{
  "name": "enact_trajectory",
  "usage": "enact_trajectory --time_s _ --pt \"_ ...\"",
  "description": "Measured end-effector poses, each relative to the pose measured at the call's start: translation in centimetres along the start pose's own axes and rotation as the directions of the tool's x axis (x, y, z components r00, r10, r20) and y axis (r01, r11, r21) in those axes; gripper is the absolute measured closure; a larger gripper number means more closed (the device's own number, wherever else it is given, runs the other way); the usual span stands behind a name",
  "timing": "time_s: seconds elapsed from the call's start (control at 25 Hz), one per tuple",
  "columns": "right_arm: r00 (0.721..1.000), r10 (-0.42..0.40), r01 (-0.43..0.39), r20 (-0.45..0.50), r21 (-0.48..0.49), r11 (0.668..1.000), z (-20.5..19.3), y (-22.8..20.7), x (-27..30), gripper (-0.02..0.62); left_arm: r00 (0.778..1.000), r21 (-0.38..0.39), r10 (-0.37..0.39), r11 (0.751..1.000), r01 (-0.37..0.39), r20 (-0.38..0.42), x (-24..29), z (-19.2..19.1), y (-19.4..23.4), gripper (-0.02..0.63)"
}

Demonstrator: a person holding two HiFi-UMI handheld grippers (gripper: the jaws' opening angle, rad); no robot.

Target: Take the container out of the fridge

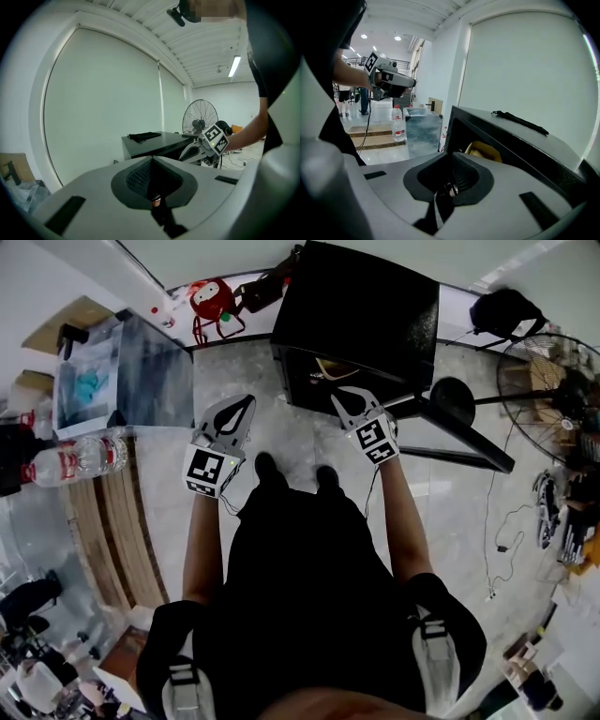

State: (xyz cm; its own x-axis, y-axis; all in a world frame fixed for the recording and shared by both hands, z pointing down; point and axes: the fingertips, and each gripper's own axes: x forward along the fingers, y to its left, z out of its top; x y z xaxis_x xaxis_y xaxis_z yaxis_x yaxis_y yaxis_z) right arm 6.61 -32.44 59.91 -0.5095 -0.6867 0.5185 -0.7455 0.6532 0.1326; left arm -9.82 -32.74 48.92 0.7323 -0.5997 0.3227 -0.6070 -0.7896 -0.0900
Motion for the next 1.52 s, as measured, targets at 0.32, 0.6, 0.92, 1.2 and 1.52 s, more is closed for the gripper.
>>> enact_trajectory --time_s 0.32,0.6,0.92,1.2,1.52 --pt "0.989 -0.017 -0.009 -0.146 -0.178 0.984 -2.1 -1.2 4.0 0.489 1.000 0.005 0.009 1.000 -0.009 -0.006 -0.5 -0.2 0.0 0.589" --pt "0.979 -0.031 -0.020 -0.204 -0.245 0.969 -3.1 -2.0 5.8 0.486 0.999 -0.012 0.042 0.999 -0.043 -0.029 -1.7 -0.9 0.1 0.589" --pt "0.963 -0.056 -0.034 -0.263 -0.328 0.944 -4.5 -2.3 7.6 0.509 0.996 -0.021 0.079 0.997 -0.080 -0.043 -2.5 -1.4 0.6 0.589" --pt "0.964 -0.052 -0.033 -0.261 -0.309 0.951 -4.3 -2.5 8.1 0.551 0.994 -0.021 0.106 0.994 -0.107 -0.039 -3.0 -1.4 1.0 0.589" --pt "0.965 -0.038 -0.042 -0.259 -0.298 0.954 -4.1 -2.6 7.9 0.554 0.991 -0.033 0.127 0.991 -0.128 -0.032 -3.3 -1.3 0.9 0.589"
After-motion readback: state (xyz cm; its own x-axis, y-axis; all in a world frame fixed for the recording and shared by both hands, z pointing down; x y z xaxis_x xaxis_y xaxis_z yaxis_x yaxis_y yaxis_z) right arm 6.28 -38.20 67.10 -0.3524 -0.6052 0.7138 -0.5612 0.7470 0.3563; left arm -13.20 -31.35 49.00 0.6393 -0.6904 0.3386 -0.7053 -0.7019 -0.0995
